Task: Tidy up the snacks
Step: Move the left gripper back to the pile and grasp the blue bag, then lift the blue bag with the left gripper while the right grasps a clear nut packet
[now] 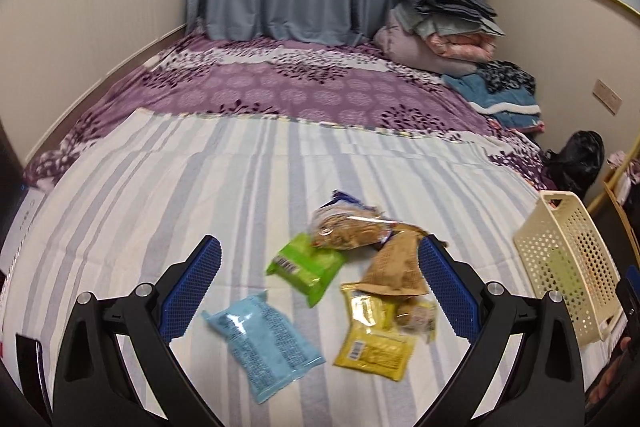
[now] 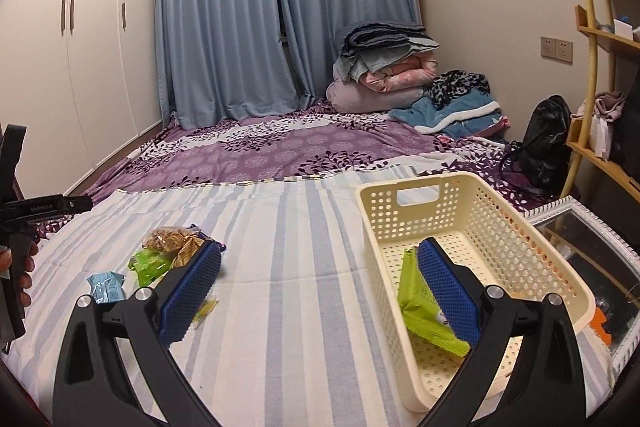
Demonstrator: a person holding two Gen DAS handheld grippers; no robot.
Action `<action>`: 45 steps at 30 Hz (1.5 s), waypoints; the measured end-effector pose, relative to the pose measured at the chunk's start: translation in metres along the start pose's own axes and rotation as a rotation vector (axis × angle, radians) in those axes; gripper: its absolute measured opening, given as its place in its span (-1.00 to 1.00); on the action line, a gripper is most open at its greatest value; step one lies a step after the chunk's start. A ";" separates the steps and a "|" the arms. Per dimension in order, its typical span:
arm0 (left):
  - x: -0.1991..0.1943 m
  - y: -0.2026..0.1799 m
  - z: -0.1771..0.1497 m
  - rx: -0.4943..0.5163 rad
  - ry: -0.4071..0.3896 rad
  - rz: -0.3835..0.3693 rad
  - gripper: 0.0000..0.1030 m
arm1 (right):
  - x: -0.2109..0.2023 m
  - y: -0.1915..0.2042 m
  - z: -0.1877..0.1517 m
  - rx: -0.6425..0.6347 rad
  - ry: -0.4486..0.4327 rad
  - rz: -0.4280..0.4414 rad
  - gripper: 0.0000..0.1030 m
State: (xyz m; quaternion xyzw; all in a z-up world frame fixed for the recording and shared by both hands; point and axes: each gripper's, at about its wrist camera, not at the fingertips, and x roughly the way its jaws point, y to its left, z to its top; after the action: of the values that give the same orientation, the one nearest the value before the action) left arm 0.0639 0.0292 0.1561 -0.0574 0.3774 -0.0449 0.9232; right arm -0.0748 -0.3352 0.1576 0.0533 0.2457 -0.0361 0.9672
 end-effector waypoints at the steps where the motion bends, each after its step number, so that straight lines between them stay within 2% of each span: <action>1: 0.003 0.006 -0.003 -0.018 0.010 0.009 0.94 | 0.002 0.003 0.000 -0.002 0.013 -0.007 0.90; 9: 0.035 0.030 -0.035 -0.107 0.096 0.070 0.94 | 0.012 0.023 -0.008 -0.058 0.067 0.053 0.90; 16: 0.073 0.037 -0.061 -0.138 0.173 0.168 0.94 | 0.019 0.041 -0.020 -0.099 0.112 0.121 0.90; 21: 0.089 0.048 -0.070 -0.177 0.199 0.223 0.94 | 0.025 0.052 -0.030 -0.129 0.145 0.167 0.90; 30: 0.109 0.054 -0.081 -0.164 0.250 0.265 0.94 | 0.039 0.068 -0.041 -0.148 0.203 0.220 0.90; 40: 0.112 0.057 -0.087 -0.148 0.205 0.262 0.93 | 0.056 0.082 -0.052 -0.159 0.266 0.244 0.90; 43: 0.109 0.058 -0.090 -0.146 0.183 0.231 0.65 | 0.064 0.084 -0.055 -0.147 0.293 0.251 0.90; 45: 0.106 0.060 -0.091 -0.145 0.175 0.223 0.58 | 0.071 0.085 -0.058 -0.137 0.313 0.254 0.90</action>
State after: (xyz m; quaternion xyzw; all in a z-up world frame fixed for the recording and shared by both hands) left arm 0.0777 0.0682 0.0100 -0.0776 0.4628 0.0803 0.8794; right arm -0.0321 -0.2475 0.0805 0.0228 0.3862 0.1118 0.9153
